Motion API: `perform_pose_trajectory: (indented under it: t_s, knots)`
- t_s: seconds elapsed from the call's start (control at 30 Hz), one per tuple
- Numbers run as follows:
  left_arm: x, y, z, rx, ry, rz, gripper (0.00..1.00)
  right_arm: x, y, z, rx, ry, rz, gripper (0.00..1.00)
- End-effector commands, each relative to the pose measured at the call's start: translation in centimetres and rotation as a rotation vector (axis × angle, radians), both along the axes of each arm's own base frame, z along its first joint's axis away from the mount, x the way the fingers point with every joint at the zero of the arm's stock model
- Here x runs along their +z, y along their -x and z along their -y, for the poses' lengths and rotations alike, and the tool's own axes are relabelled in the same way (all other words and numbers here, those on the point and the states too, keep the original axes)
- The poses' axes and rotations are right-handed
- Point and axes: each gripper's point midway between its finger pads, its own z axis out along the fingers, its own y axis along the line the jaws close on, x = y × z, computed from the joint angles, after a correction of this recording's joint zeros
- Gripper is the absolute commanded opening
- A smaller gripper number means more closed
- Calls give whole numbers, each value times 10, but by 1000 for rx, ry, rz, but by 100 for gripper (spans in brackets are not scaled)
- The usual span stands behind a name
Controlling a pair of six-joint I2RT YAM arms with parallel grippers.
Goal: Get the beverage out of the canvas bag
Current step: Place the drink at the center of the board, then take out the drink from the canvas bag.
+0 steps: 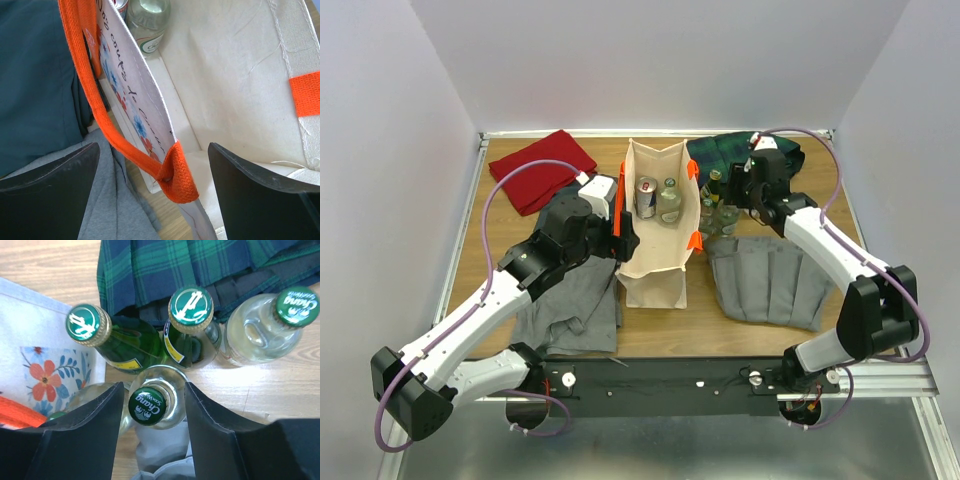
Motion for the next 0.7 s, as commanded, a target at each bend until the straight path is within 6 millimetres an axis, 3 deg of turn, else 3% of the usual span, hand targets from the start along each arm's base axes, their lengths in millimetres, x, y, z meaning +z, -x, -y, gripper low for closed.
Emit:
perform_pose_trajectory:
  t_s: [0.0,0.3,0.33,0.37,0.5,0.57,0.6,0.67]
  knots:
    - [2,2,-1,-5,14,4,99,41,-1,9,-23,13,72,61]
    - [2,4,-1,-7,26,8,99,72,7,16,-15,75,-2,66]
    - [2,4,-1,-8,24,9,99,82,6,17,-23,76,11,71]
    - [3,4,-1,-8,23,12,99,85,10,21,-40,88,-5,87]
    - [2,4,-2,-10,17,11,99,121,14,40,-119,134,44,97]
    - [1,4,-1,-16,17,9,99,136,15,38,-96,132,62,100]
    - [2,4,-1,-16,19,12,99,150,16,29,-45,106,73,100]
    - [2,4,-1,-18,19,11,99,159,18,15,42,84,69,100]
